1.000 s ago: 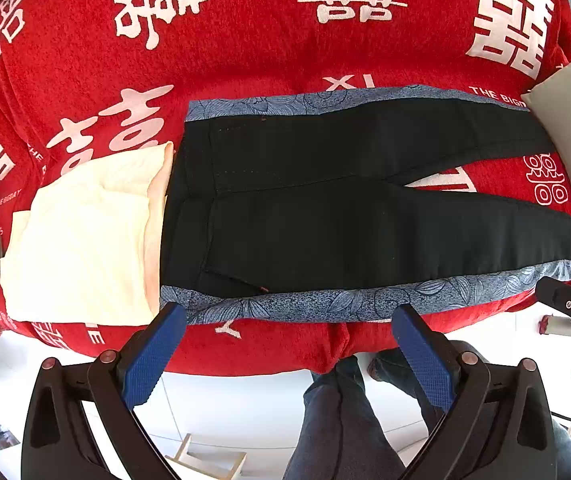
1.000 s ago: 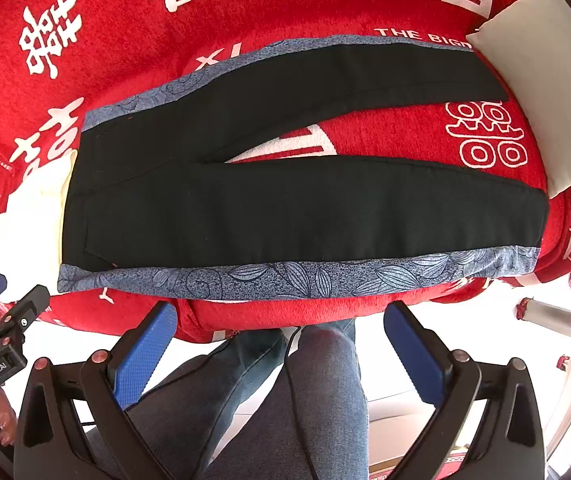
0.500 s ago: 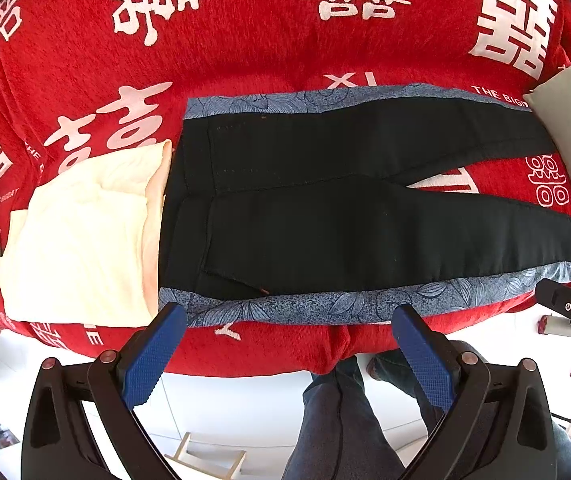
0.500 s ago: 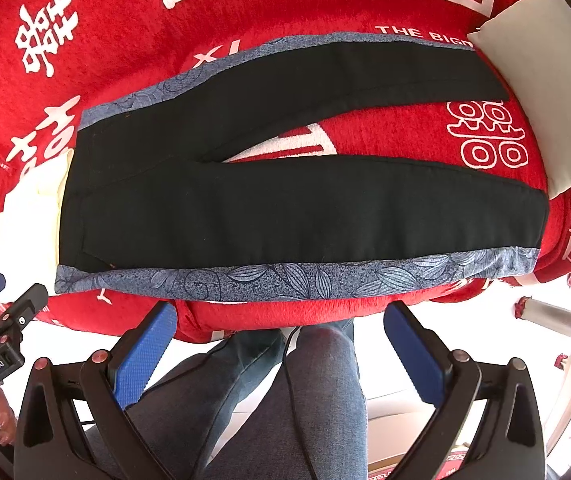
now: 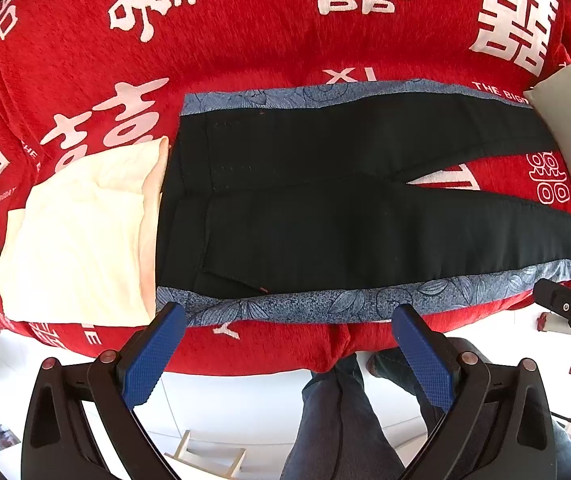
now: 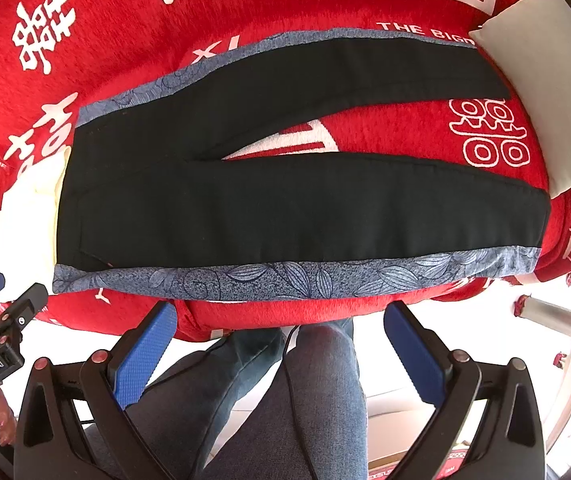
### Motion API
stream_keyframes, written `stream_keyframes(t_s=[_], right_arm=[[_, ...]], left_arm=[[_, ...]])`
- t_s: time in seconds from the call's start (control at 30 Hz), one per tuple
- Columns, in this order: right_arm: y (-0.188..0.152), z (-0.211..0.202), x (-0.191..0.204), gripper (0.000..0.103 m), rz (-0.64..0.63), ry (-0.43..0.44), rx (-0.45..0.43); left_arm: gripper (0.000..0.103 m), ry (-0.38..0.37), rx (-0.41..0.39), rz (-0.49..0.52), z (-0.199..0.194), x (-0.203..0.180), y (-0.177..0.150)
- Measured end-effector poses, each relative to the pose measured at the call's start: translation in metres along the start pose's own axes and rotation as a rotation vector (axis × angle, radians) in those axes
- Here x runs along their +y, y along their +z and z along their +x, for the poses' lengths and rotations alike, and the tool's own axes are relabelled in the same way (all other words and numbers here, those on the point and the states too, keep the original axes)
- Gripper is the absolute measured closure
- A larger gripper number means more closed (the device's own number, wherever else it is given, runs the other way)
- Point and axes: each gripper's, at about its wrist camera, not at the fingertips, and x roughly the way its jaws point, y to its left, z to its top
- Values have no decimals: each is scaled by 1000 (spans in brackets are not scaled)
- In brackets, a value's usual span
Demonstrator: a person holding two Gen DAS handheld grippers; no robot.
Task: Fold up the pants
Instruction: 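Grasp the patterned cuffs with both grippers and lift them toward the waistband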
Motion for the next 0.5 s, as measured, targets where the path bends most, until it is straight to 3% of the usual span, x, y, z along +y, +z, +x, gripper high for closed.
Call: stream_keyframes(t_s=[0.27,0.4,0.5], right_arm=[[-1,7,-3,0,29,29,4],[-2,20,-10,0,92,152,15],[-7,44,-15,0,174,312,63]], left_arm=[[0,-56,-2,-54,7,10,-5],[0,-163,26,-182,28,30,-11],[0,-217,48,-266,50,46,-21]])
